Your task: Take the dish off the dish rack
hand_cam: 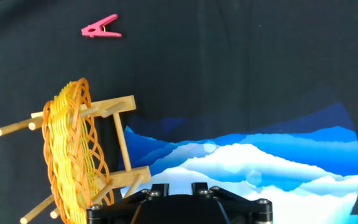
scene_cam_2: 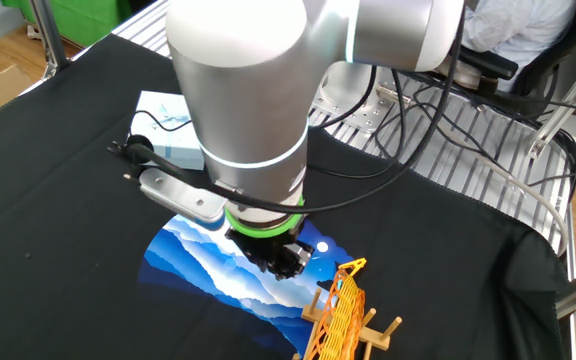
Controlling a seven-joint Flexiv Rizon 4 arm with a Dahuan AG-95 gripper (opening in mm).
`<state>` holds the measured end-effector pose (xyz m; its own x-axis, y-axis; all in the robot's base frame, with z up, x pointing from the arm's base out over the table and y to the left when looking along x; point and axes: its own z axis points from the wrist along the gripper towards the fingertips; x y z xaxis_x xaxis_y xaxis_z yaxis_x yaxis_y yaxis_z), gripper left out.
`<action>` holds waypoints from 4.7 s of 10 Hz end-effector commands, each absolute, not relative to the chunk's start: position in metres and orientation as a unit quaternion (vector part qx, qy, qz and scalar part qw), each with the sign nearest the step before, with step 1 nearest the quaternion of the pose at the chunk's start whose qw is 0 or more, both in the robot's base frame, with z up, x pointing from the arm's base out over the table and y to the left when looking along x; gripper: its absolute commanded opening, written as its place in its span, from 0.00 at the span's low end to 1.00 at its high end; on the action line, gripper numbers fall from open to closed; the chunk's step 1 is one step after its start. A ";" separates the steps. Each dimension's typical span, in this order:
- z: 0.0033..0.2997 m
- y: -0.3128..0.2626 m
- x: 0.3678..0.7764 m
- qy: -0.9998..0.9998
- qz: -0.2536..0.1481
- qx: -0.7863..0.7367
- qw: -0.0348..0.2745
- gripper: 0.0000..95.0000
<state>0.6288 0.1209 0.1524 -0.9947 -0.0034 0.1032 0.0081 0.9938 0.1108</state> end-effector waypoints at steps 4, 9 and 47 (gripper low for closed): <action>0.150 0.148 0.641 -0.995 -0.075 -0.030 0.059 0.20; 0.149 0.162 0.651 -0.992 -0.093 -0.055 0.062 0.20; 0.163 0.225 0.637 -0.986 -0.092 -0.104 0.091 0.60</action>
<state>0.6364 0.2245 0.1632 -0.9624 0.1862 0.1978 0.2194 0.9621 0.1617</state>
